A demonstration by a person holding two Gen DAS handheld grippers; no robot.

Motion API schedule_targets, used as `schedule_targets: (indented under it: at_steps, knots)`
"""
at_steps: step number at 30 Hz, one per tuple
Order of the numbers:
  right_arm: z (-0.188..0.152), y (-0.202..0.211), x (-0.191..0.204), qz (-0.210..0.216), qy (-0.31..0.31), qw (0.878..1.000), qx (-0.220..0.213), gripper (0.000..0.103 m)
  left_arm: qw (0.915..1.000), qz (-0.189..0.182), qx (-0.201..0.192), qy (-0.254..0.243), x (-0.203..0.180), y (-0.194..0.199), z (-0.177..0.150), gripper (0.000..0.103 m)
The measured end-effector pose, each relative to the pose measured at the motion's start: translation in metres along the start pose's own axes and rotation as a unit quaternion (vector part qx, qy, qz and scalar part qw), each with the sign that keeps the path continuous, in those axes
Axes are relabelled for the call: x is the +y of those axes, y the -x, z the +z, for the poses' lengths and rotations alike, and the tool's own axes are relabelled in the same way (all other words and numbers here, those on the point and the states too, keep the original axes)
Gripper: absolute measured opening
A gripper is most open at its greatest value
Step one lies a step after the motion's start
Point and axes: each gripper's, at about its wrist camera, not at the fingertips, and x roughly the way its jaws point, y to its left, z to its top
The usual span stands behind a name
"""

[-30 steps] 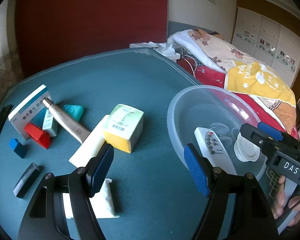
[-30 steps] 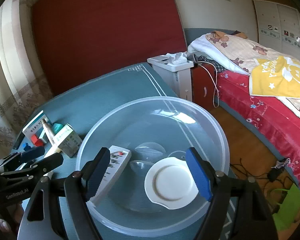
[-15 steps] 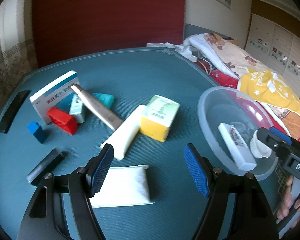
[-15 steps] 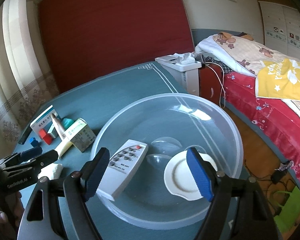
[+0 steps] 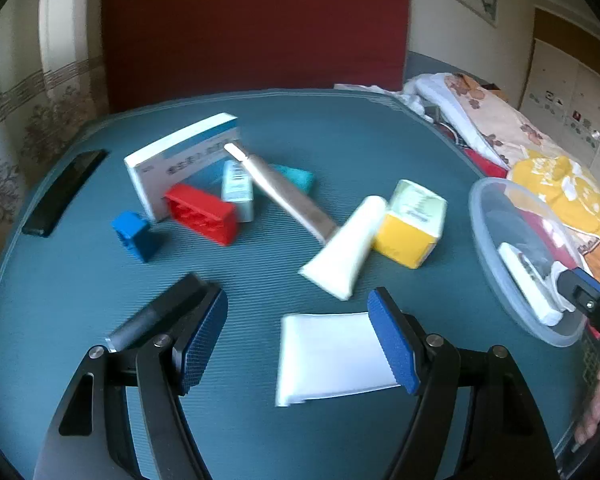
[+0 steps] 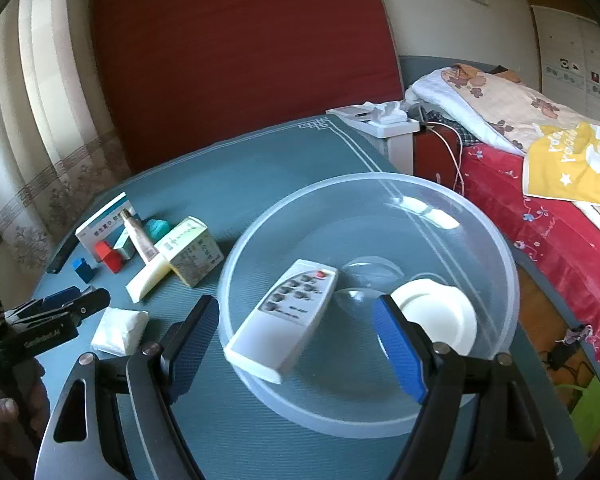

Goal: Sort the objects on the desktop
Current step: 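Move the left gripper to the black case while the right gripper approaches the white tissue pack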

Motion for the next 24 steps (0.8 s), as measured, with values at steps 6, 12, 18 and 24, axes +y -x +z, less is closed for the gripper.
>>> schedule_targets:
  at_steps: [6,12,18,24]
  knots:
    - [-0.004,-0.002,0.017,0.011,0.013,1.000,0.003,0.083,0.9997,0.022,0.005,0.009,0.029,-0.002,-0.002,0.076]
    - [-0.007,-0.003,0.038,0.030,0.027,0.999,0.006,0.083,0.9991,0.042,0.010,0.004,0.051,-0.002,-0.007,0.076]
    - [-0.010,-0.004,0.063,0.054,0.044,0.998,0.009,0.083,0.9988,0.047,0.010,-0.004,0.069,-0.003,-0.006,0.076]
    - [-0.015,-0.011,0.081,0.075,0.050,0.996,0.024,0.083,0.9990,0.039,0.022,0.002,0.086,-0.011,-0.005,0.076]
